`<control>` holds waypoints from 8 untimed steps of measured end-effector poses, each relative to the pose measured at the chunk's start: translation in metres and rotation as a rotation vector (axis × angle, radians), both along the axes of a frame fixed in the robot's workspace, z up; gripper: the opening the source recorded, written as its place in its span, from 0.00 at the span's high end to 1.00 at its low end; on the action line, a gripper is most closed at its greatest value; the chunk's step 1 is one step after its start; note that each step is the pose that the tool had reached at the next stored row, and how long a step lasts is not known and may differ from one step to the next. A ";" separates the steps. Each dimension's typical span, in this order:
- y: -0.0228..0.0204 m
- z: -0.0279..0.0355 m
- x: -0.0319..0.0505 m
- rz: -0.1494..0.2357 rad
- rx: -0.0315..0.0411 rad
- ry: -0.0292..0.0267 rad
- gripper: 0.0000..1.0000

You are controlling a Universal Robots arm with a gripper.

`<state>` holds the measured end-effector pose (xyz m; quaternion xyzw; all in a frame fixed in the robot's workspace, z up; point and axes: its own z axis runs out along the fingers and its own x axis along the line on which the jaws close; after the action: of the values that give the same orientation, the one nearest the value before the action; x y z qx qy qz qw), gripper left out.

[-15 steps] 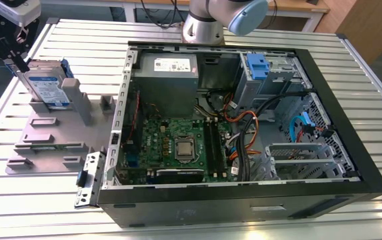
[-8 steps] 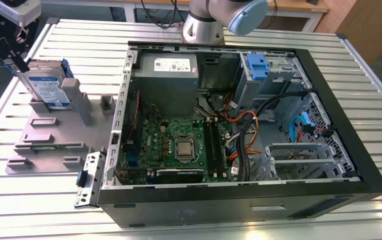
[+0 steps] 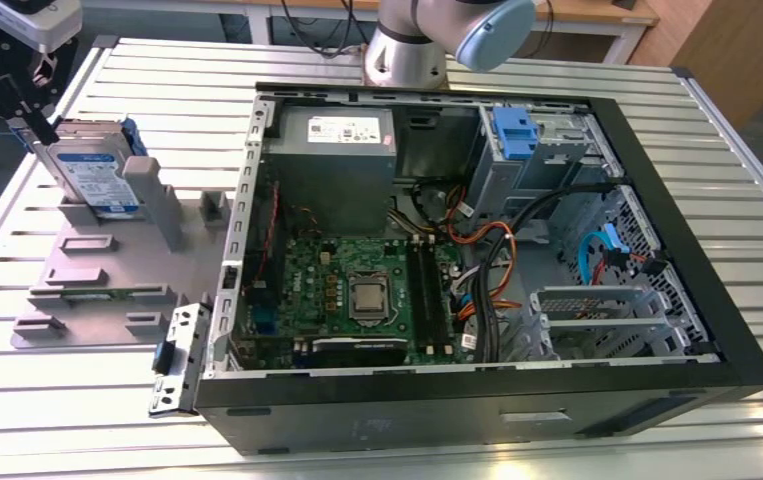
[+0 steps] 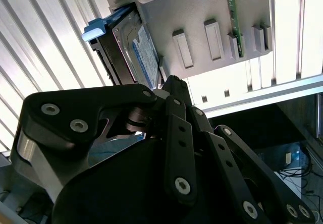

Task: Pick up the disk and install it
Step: 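Pick up the disk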

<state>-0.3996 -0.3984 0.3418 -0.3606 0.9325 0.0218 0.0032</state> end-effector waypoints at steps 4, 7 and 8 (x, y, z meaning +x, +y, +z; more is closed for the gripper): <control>0.0000 0.0000 0.0000 0.003 0.0000 0.0001 0.89; 0.0000 0.0000 0.0000 0.005 0.0000 0.0000 0.89; 0.0000 0.0000 0.0000 0.005 0.0000 0.0001 0.89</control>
<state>-0.3996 -0.3983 0.3418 -0.3631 0.9315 0.0219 0.0031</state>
